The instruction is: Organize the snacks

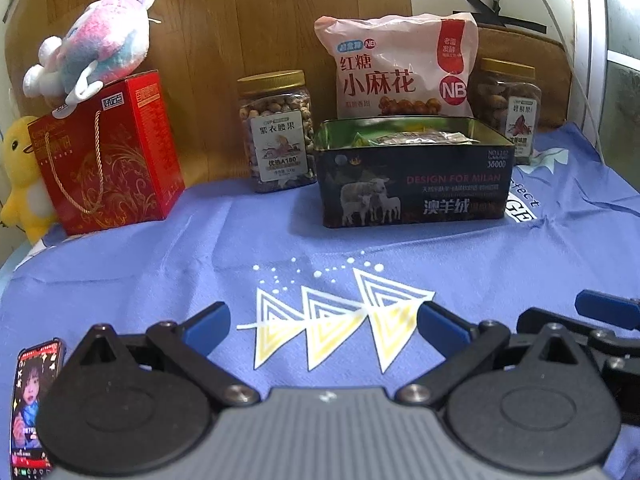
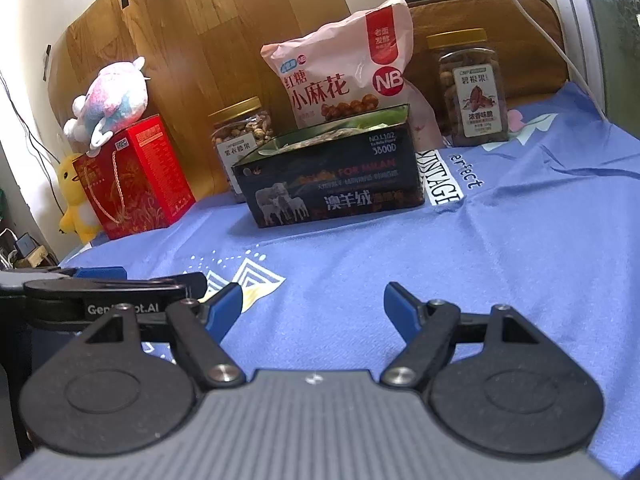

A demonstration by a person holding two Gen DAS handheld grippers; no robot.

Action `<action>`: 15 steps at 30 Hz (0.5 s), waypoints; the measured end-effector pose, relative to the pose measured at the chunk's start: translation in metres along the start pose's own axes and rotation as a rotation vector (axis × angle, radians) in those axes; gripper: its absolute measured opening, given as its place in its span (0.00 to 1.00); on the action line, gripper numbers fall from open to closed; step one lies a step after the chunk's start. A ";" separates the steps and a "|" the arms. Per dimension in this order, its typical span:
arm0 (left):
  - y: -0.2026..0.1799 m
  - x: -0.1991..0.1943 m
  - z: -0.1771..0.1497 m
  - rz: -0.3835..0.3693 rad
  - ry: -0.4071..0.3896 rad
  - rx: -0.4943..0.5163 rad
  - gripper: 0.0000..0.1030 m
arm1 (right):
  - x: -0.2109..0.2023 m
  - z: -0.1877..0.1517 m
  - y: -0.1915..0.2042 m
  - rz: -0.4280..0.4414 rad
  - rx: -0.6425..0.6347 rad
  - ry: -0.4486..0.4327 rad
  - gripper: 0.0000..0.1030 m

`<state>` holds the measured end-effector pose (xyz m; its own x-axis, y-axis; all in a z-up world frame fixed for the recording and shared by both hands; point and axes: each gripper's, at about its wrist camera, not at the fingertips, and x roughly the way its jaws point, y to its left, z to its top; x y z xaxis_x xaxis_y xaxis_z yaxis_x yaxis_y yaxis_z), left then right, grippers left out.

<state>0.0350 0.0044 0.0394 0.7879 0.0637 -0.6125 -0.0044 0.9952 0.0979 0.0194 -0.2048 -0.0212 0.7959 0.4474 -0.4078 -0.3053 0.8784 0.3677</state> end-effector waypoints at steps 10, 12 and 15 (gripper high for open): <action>-0.001 0.007 -0.002 -0.027 0.047 0.005 1.00 | 0.001 -0.001 -0.001 0.001 0.005 0.009 0.78; -0.002 0.008 -0.002 -0.032 0.055 0.003 1.00 | 0.001 -0.001 -0.001 0.000 0.007 0.009 0.78; -0.002 0.008 -0.002 -0.038 0.059 -0.001 1.00 | 0.001 -0.001 -0.002 0.001 0.004 0.007 0.78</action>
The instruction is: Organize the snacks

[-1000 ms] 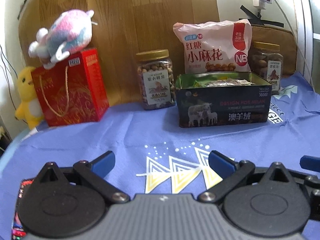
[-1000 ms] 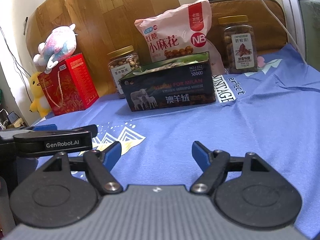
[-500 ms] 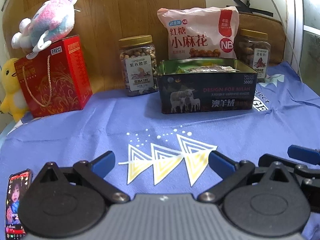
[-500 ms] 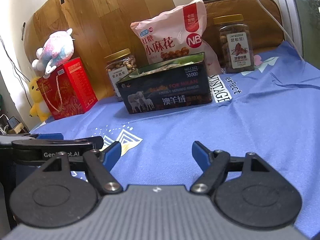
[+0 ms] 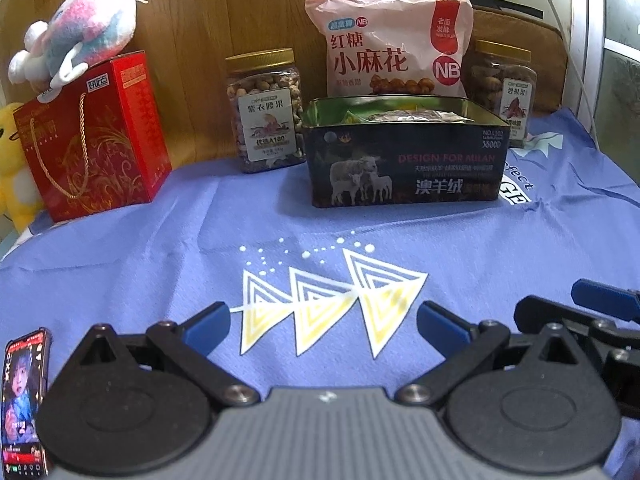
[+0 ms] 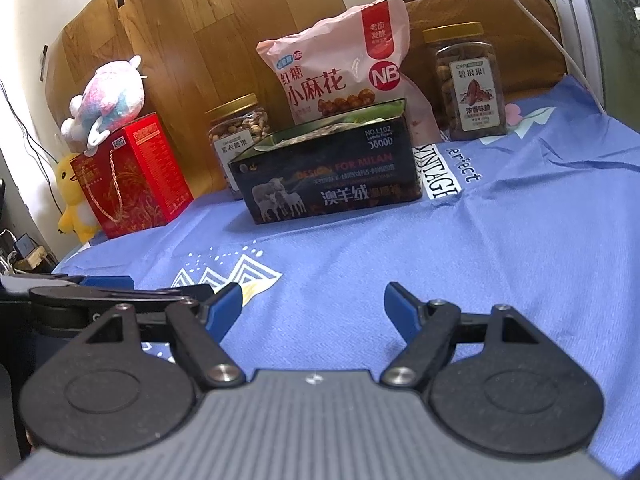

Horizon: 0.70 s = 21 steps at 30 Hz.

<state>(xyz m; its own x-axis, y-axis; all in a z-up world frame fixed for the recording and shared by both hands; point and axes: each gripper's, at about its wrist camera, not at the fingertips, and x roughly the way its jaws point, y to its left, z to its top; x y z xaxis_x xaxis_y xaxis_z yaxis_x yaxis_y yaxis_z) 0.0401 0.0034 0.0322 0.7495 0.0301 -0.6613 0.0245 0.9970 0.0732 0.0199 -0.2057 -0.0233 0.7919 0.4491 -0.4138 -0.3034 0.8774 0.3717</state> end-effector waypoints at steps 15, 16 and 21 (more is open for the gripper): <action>0.001 0.007 0.000 0.013 0.038 -0.014 1.00 | -0.002 0.000 -0.001 0.001 0.006 -0.004 0.78; 0.001 0.007 0.000 0.013 0.040 -0.016 1.00 | -0.002 0.000 -0.002 0.001 0.008 -0.005 0.78; -0.001 0.008 -0.001 0.014 0.050 -0.015 1.00 | -0.003 -0.001 -0.005 0.002 0.017 -0.004 0.78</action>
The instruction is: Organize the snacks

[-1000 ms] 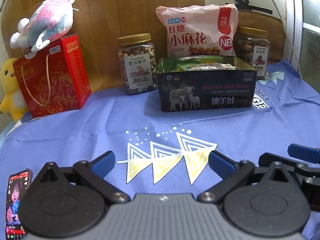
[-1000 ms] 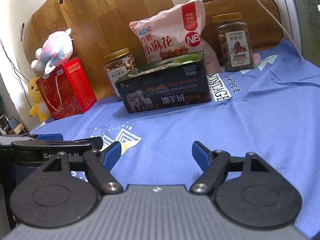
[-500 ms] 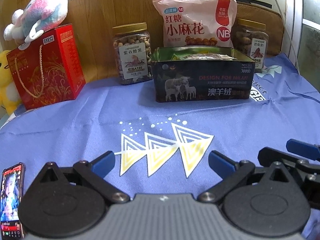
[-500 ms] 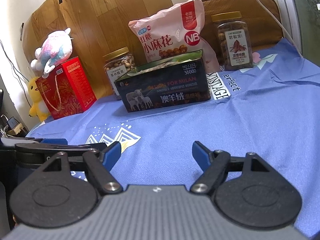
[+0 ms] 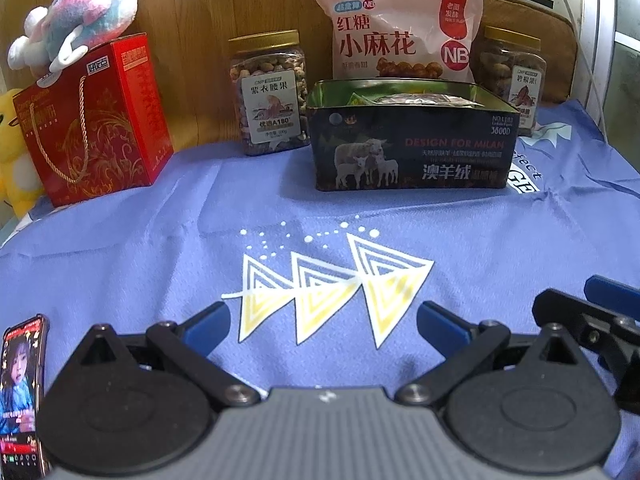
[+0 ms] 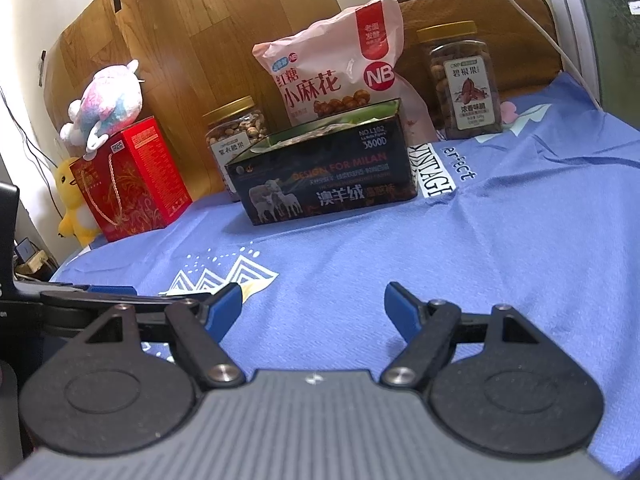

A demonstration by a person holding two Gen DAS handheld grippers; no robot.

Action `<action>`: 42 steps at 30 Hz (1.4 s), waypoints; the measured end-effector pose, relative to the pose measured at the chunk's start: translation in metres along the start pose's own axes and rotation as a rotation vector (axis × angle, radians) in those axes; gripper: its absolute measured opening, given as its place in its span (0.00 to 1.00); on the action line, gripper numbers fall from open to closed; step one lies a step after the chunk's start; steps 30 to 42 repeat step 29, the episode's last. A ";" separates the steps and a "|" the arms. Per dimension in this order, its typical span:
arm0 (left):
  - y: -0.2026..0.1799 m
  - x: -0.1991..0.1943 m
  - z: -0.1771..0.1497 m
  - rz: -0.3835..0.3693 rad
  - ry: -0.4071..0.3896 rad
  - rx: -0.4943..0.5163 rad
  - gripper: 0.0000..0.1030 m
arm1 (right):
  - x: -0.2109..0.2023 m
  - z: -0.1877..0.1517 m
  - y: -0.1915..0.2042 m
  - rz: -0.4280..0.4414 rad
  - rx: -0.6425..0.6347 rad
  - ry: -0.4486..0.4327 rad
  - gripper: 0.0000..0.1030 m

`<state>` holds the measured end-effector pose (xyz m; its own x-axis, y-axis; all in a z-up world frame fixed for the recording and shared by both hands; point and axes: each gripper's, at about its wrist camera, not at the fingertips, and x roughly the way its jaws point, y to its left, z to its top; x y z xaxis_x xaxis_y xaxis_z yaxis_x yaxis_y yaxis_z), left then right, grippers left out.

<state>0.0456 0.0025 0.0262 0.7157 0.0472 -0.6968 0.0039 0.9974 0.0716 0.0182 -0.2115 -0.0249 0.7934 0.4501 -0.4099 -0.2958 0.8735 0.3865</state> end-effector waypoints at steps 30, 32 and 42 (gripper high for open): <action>-0.013 -0.004 0.003 -0.077 -0.056 0.026 1.00 | -0.002 0.002 -0.013 -0.011 0.038 -0.012 0.78; -0.013 -0.004 0.003 -0.077 -0.056 0.026 1.00 | -0.002 0.002 -0.013 -0.011 0.038 -0.012 0.78; -0.013 -0.004 0.003 -0.077 -0.056 0.026 1.00 | -0.002 0.002 -0.013 -0.011 0.038 -0.012 0.78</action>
